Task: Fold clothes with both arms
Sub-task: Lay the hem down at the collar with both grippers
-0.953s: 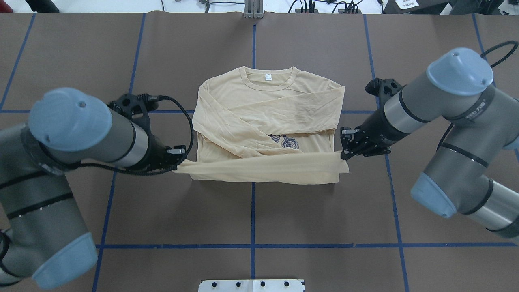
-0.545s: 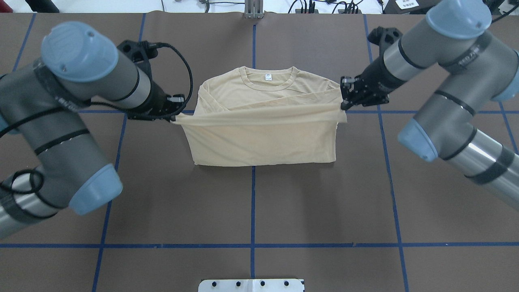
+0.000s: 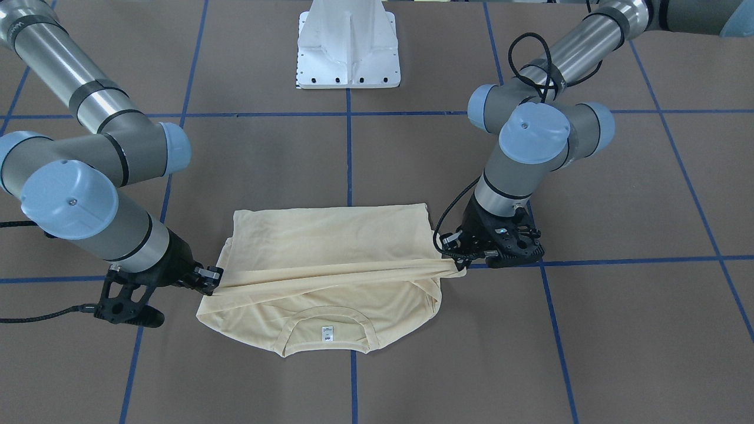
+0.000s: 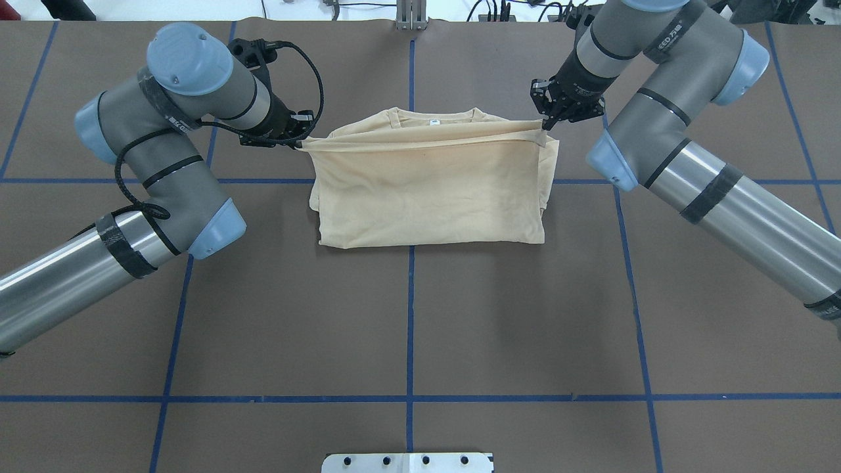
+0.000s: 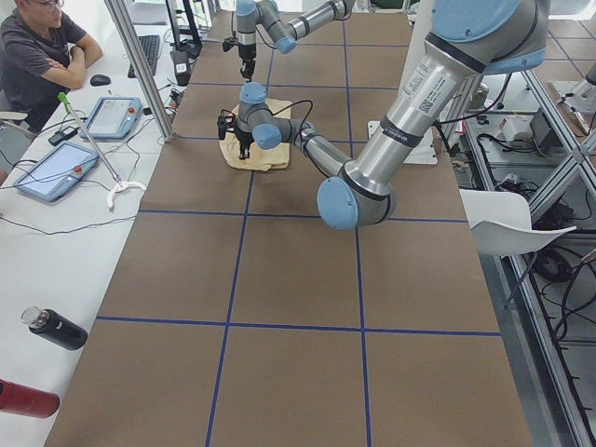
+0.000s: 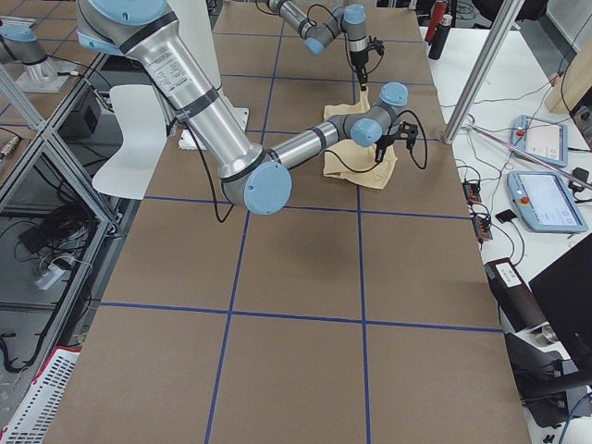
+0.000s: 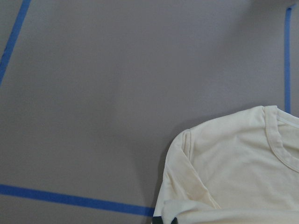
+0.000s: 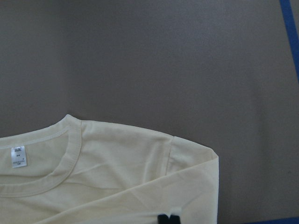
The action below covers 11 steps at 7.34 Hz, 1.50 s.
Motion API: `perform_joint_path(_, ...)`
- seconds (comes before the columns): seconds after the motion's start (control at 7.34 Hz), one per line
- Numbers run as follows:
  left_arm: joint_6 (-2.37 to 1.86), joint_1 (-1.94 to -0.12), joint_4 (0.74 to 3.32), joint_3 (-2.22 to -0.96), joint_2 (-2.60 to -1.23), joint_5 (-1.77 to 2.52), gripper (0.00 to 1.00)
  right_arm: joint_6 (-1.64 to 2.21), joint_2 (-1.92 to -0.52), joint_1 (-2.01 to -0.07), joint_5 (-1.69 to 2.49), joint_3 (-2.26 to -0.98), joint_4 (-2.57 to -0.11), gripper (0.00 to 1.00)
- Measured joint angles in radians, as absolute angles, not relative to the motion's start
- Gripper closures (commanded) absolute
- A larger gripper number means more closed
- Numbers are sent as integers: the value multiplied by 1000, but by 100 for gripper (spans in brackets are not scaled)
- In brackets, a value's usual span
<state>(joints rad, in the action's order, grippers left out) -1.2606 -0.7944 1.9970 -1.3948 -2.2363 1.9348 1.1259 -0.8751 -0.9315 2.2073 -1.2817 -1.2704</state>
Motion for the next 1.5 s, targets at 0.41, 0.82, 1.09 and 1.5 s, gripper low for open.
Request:
perform_joint_path(0.41, -1267, -794, 2102, -1256, -2327, 1936, 100, 1128, -864, -915, 2202, -1225, -1265, 100)
perform_joint_path(0.82, -1284, -792, 2144, -1158, -2395, 1931, 100, 1127, -866, -913, 2204, -1218, -1264, 100)
perform_joint_path(1.09, -1283, -792, 2150, -1132, -2398, 1926, 100, 1125, -869, -913, 2204, -1218, -1264, 100)
perform_joint_path(1.5, -1280, -793, 2151, -1120, -2397, 1925, 70, 1124, -870, -914, 2202, -1218, -1259, 100)
